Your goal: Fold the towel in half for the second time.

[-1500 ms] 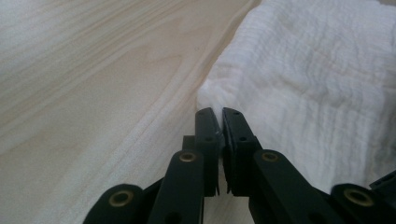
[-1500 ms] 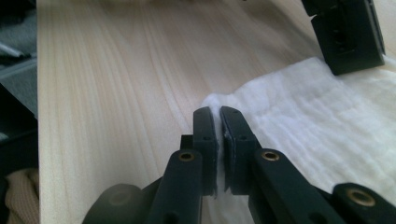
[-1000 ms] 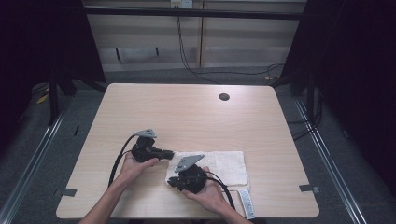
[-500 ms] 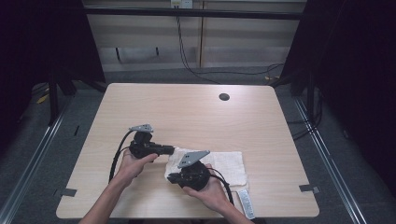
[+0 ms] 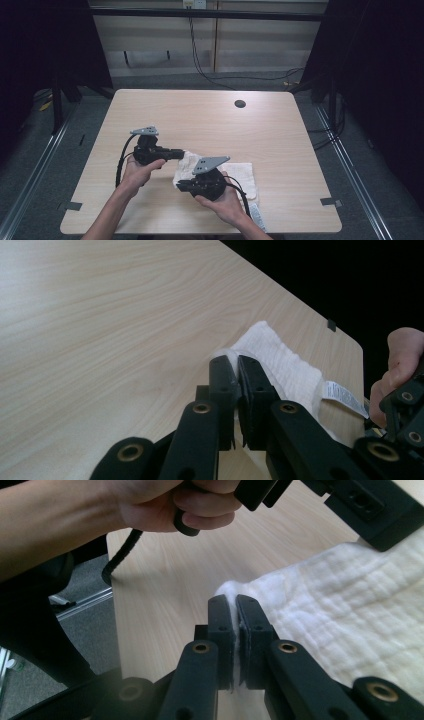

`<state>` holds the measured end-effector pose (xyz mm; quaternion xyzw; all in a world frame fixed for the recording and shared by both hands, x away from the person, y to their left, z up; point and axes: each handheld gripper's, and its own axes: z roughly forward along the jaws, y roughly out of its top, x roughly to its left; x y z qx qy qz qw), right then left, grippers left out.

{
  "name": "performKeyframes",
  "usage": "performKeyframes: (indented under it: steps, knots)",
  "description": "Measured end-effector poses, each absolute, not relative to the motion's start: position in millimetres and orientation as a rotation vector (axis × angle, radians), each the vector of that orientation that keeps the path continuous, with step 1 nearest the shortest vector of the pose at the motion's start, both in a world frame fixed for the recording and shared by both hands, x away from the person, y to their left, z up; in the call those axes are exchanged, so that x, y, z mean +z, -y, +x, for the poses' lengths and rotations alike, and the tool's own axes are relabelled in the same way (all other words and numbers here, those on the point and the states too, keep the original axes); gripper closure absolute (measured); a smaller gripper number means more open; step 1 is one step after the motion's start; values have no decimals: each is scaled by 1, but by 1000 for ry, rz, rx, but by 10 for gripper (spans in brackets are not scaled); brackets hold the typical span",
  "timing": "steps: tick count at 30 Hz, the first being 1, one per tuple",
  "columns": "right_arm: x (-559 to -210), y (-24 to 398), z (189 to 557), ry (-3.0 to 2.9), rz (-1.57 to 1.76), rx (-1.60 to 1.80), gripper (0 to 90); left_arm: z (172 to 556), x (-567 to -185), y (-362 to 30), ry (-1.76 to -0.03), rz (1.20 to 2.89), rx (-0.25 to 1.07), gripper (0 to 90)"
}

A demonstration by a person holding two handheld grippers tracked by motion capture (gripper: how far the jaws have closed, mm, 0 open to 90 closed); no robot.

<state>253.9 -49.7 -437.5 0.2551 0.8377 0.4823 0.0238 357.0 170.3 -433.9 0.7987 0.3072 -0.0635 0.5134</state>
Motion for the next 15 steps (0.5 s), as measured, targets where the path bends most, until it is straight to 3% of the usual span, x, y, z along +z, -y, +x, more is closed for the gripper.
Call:
performKeyframes:
  steps: [15]
  knots:
    - [-428, 34, 258, -2576, 769, 1548, 855, 356, -427, -186, -765, 1923, -97, 861]
